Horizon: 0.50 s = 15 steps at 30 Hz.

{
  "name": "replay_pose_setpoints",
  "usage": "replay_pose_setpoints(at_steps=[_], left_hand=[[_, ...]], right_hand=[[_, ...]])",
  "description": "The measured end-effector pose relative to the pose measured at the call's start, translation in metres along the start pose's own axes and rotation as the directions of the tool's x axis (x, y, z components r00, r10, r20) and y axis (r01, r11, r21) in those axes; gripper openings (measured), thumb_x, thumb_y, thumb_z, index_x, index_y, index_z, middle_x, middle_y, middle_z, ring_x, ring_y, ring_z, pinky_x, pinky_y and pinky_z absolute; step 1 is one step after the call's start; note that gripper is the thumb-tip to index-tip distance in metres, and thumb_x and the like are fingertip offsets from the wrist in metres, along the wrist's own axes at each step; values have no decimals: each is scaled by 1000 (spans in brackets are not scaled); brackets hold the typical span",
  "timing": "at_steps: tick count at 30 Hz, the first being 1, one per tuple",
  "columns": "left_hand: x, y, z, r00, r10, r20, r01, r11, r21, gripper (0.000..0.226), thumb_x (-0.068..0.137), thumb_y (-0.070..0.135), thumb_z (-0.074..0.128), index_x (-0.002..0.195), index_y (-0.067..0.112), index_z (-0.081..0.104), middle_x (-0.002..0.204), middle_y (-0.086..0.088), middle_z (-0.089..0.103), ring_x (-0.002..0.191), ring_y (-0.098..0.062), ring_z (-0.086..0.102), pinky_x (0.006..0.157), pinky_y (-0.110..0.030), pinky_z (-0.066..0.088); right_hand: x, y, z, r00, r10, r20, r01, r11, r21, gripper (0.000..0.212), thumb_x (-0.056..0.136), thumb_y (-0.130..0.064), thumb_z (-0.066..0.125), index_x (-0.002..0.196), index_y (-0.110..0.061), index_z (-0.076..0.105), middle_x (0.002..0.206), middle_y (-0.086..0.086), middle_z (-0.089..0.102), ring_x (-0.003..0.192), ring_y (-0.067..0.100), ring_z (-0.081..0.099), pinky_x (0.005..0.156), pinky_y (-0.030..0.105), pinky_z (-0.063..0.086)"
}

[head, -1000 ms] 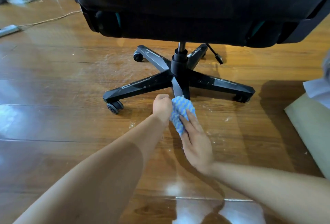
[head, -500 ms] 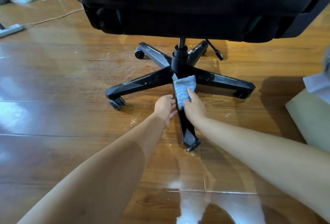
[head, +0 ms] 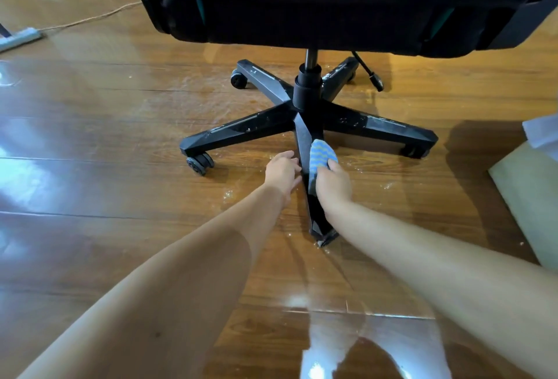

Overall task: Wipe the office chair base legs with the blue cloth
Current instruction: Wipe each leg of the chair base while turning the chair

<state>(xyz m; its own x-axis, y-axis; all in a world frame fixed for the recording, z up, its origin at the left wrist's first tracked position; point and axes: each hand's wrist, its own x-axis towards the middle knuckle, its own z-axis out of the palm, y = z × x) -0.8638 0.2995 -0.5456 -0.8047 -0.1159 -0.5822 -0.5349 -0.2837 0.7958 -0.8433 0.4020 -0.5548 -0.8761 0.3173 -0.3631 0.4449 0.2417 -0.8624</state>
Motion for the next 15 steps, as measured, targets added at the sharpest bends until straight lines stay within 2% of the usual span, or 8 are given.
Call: replay_pose_setpoints(at_steps=[1, 2, 4, 7, 10, 12, 15], left_hand=[[1, 1, -1, 1000, 1, 7, -1, 1000, -11, 61, 99, -15, 42, 148, 16, 58, 151, -7, 61, 138, -24, 58, 100, -31, 51], [2, 1, -1, 1000, 0, 15, 0, 1000, -21, 60, 99, -15, 42, 149, 14, 57, 151, -9, 61, 137, -23, 58, 105, -32, 52], [4, -3, -1, 1000, 1, 19, 0, 1000, -31, 60, 99, -15, 43, 150, 11, 57, 149, -10, 62, 135, -22, 59, 112, -34, 52], [7, -6, 1, 1000, 5, -10, -6, 999, -54, 56, 99, -9, 44, 148, 14, 60, 142, -10, 65, 133, -23, 60, 116, -37, 49], [5, -5, 12, 1000, 10, -1, -10, 999, -41, 47, 105, 5, 44, 147, 20, 61, 141, -8, 66, 130, -23, 61, 113, -37, 49], [5, -4, 19, 1000, 5, 20, -4, 997, -74, 40, 108, 17, 47, 144, 21, 66, 138, -7, 70, 127, -26, 66, 112, -43, 52], [7, -8, 19, 1000, -26, 2, 26, 987, -158, 27, 108, 30, 55, 115, 18, 77, 118, -6, 78, 110, -27, 75, 103, -45, 59]], right_hand=[[-3, 0, -2, 1000, -18, -2, 18, 1000, -23, 47, 103, -21, 41, 149, -31, 49, 132, -1, 54, 111, 23, 53, 87, 31, 39], [-13, 4, -4, 999, -44, 0, 44, 992, -116, 50, 104, -21, 41, 154, -27, 45, 142, 0, 52, 115, 23, 54, 90, 32, 40], [-42, 25, -8, 991, -137, 0, 131, 942, -310, 53, 106, -23, 42, 158, -21, 39, 160, 0, 36, 131, 27, 52, 103, 37, 43], [-84, 58, -19, 966, -245, 82, 258, 915, -312, 55, 105, -26, 44, 159, -20, 36, 159, -6, 17, 127, 23, 53, 99, 37, 47], [-90, 68, -19, 941, -315, 128, 340, 869, -359, 61, 102, -28, 48, 159, -14, 31, 156, -1, 19, 139, 21, 36, 107, 34, 41], [-77, 57, -5, 952, -300, 67, 302, 873, -383, 64, 102, -31, 47, 159, -10, 29, 157, 7, 24, 143, 26, 29, 114, 38, 36], [-29, 22, 16, 975, -220, -33, 186, 890, -415, 59, 106, -31, 39, 161, -13, 31, 163, 10, 30, 146, 30, 25, 120, 45, 27]])
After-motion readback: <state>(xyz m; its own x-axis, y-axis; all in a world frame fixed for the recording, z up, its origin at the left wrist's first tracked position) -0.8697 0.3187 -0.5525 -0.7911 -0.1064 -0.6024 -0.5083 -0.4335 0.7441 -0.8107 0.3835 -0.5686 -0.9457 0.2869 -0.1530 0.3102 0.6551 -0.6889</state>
